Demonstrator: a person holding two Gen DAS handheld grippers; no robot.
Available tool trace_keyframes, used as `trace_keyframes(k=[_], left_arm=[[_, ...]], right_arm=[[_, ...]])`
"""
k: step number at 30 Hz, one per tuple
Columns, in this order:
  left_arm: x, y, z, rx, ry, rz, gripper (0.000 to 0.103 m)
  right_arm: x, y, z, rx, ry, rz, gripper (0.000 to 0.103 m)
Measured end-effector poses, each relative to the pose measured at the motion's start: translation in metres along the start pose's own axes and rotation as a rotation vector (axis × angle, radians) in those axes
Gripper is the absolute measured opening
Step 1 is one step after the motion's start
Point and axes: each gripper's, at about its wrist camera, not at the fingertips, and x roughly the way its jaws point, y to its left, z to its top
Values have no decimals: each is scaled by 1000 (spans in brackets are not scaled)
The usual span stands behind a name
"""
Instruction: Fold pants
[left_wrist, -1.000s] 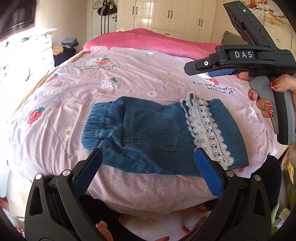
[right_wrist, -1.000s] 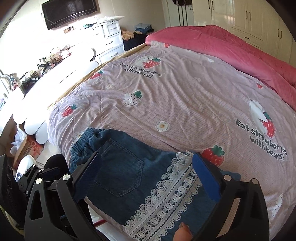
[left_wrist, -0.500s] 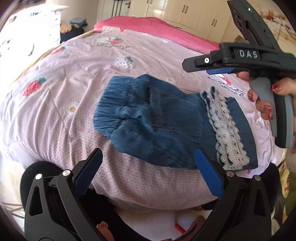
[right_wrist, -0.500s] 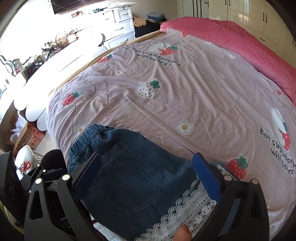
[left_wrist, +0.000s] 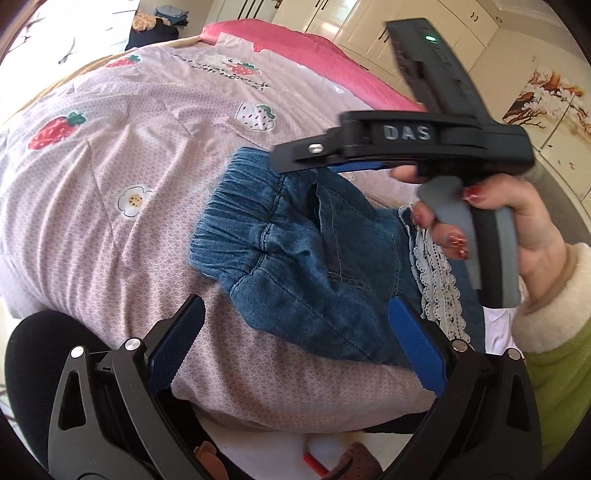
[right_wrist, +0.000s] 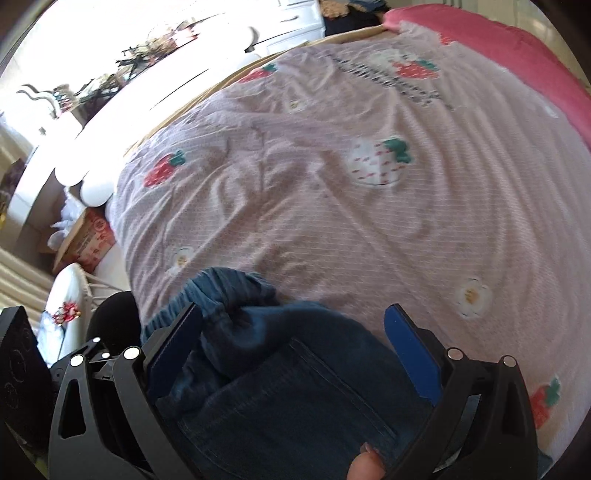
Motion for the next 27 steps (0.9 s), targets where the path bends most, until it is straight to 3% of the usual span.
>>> trace_keyframes(k=[2, 3, 4, 7, 15, 18, 22, 27], left_arm=[[1, 2, 1, -8, 0, -7, 93], [2, 2, 1, -10, 0, -4, 93], [3, 4, 2, -13, 1, -3, 91], [7, 5, 5, -17, -1, -9, 88], [24, 14, 11, -57, 16, -34, 75], [31, 17, 14, -67, 24, -53, 59], [34, 12, 18, -60, 24, -98, 31], [24, -13, 27, 28, -12, -73, 25]], right_arm=[[9, 2, 4, -8, 24, 17, 96], [14, 3, 5, -12, 37, 35, 89], [18, 3, 5, -15, 48, 53, 65], [26, 8, 1, -28, 70, 92, 43], [-6, -4, -9, 24, -4, 198, 31], [-25, -6, -12, 28, -41, 227, 30], [-45, -7, -17, 13, -75, 237, 30], [-69, -14, -27, 21, -123, 229, 30]])
